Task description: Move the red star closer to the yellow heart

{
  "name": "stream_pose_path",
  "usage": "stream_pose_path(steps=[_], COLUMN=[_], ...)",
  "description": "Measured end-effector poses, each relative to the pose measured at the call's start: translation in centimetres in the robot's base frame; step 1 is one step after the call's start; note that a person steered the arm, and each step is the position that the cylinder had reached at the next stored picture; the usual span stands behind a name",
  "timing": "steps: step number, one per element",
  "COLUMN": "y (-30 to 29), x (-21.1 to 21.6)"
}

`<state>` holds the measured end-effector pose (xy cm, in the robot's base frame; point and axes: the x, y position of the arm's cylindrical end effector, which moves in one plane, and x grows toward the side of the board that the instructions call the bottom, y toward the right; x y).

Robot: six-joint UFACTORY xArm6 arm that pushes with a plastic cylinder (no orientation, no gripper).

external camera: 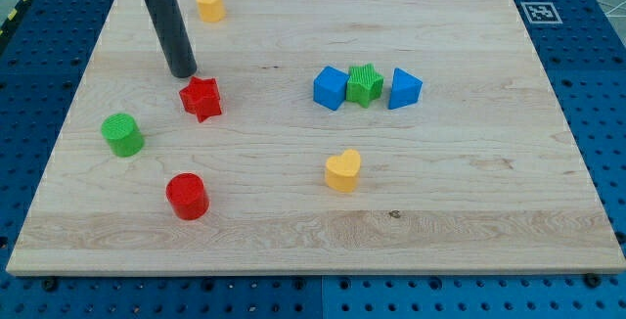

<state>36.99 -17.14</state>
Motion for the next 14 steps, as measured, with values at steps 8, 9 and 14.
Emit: stream_pose_path(steps=[8,9,14], y=[4.4,6.7,10.4], x=[4.3,4.3,11.1])
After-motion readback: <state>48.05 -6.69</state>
